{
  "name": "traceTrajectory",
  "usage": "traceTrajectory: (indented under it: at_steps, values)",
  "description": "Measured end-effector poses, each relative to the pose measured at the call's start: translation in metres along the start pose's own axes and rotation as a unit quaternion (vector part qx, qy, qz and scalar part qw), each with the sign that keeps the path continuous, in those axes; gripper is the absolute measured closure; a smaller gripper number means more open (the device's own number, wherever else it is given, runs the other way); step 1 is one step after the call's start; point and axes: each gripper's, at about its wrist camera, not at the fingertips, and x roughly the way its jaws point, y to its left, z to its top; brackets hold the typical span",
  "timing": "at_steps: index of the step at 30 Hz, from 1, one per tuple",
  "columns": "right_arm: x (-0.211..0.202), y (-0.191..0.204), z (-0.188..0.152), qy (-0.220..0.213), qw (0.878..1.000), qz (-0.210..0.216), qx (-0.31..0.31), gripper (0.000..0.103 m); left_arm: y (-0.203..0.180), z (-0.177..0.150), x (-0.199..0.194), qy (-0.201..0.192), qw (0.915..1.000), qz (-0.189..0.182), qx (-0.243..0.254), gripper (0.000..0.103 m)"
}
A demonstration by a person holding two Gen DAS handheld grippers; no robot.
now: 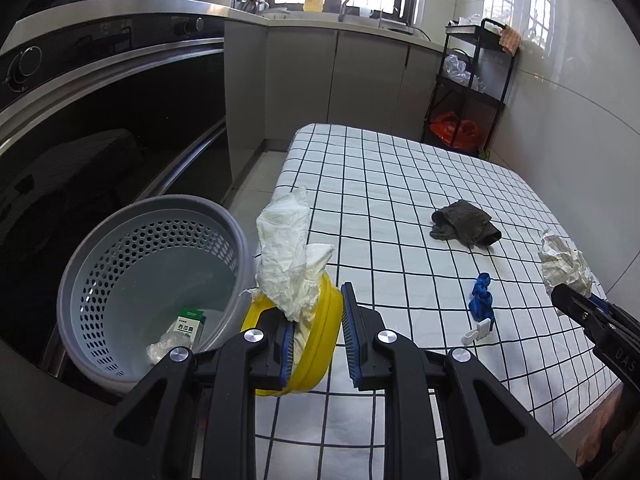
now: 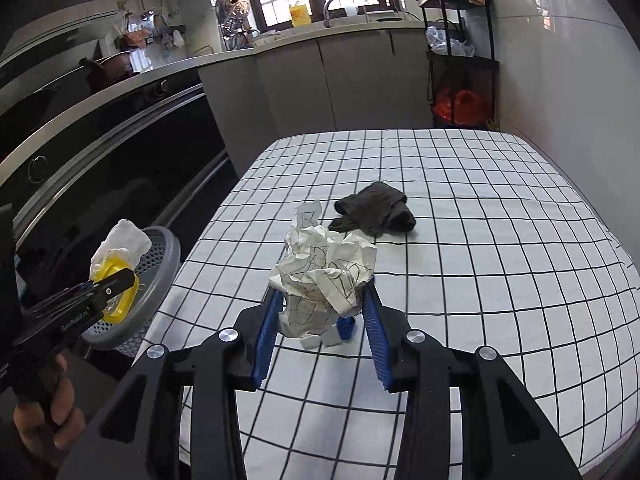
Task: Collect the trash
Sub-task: 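Carry the paper with the right tool while the left tool carries the lid over the basket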
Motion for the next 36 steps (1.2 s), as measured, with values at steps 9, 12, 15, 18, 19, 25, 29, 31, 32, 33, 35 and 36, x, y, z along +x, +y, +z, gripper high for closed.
traceTrajectory:
  at_steps: [9,12,15,18,19,25,29,31,32,33,35,36]
  values:
    - [-0.025,0.047,0.011,-0.023,0.999,0.030,-0.027,0.064,0.049,-0.002,-0.033,-0.007,0.9994,0.029,-0.016,0.083]
    - [-0.020,0.060,0.013,-0.024,0.998,0.042,-0.033,0.064,0.068,-0.004,-0.040,-0.012,0.9988,0.044,-0.020,0.083]
    - [-0.004,0.075,0.017,-0.015,0.998,0.056,-0.039,0.064,0.087,-0.005,-0.042,-0.016,0.9978,0.054,-0.035,0.083]
    - [0.014,0.095,0.026,-0.005,0.996,0.072,-0.053,0.064,0.106,-0.005,-0.042,-0.016,0.9966,0.064,-0.049,0.083]
    - [0.020,0.104,0.030,-0.002,0.995,0.078,-0.059,0.064,0.111,-0.005,-0.042,-0.015,0.9962,0.068,-0.053,0.083]
    - [0.063,0.153,0.050,0.016,0.988,0.123,-0.097,0.064,0.139,0.002,-0.035,-0.016,0.9930,0.093,-0.070,0.083]
    - [0.100,0.187,0.060,0.039,0.981,0.149,-0.119,0.064,0.152,0.010,-0.027,-0.014,0.9912,0.108,-0.075,0.082]
    - [0.119,0.202,0.064,0.050,0.978,0.158,-0.125,0.064,0.158,0.013,-0.021,-0.013,0.9901,0.118,-0.075,0.082]
    - [0.129,0.208,0.065,0.060,0.976,0.166,-0.124,0.064,0.159,0.015,-0.019,-0.012,0.9894,0.123,-0.075,0.082]
    - [0.139,0.213,0.065,0.069,0.975,0.171,-0.124,0.064,0.162,0.016,-0.015,-0.010,0.9887,0.128,-0.077,0.082]
    - [0.155,0.223,0.062,0.080,0.973,0.170,-0.131,0.064,0.167,0.018,-0.008,-0.006,0.9874,0.134,-0.084,0.082]
    - [0.160,0.226,0.060,0.083,0.972,0.171,-0.135,0.064,0.169,0.018,-0.004,-0.003,0.9867,0.138,-0.086,0.082]
